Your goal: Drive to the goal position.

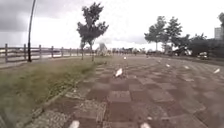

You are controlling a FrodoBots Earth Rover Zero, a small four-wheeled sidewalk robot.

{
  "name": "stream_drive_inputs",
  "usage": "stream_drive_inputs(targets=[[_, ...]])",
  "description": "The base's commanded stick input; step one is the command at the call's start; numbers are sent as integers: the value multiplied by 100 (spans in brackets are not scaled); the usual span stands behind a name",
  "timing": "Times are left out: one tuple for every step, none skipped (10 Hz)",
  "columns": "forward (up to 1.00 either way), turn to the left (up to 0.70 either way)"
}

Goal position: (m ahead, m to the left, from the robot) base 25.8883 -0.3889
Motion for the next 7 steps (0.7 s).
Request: stream_drive_inputs(targets=[[70,0],[70,0],[70,0],[70,0],[70,0],[70,0],[70,0]])
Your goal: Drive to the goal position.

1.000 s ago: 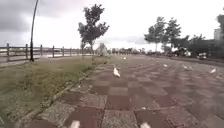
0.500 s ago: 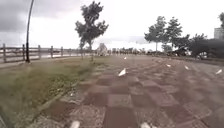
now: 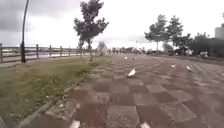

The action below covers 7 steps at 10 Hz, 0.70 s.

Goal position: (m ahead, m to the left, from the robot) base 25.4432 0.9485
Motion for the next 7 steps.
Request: stream_drive_inputs(targets=[[70,0],[70,0],[70,0],[70,0],[70,0],[70,0],[70,0]])
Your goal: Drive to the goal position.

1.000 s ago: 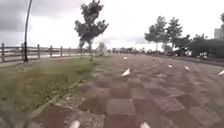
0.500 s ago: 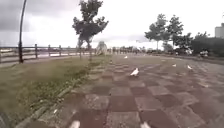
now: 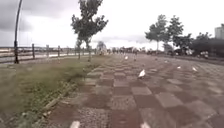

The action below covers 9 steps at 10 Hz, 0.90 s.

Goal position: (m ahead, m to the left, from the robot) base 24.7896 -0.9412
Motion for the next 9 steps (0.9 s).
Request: stream_drive_inputs(targets=[[70,0],[70,0],[70,0],[70,0],[70,0],[70,0],[70,0],[70,0],[70,0]])
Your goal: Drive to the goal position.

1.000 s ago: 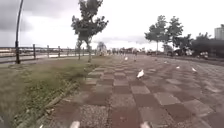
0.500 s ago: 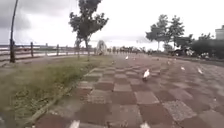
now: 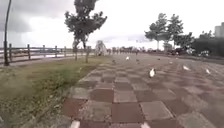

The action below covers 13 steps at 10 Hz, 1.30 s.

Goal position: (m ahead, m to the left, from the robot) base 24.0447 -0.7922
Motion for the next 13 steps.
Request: stream_drive_inputs(targets=[[70,0],[70,0],[70,0],[70,0],[70,0],[70,0],[70,0],[70,0],[70,0],[70,0],[70,0],[70,0],[70,0]])
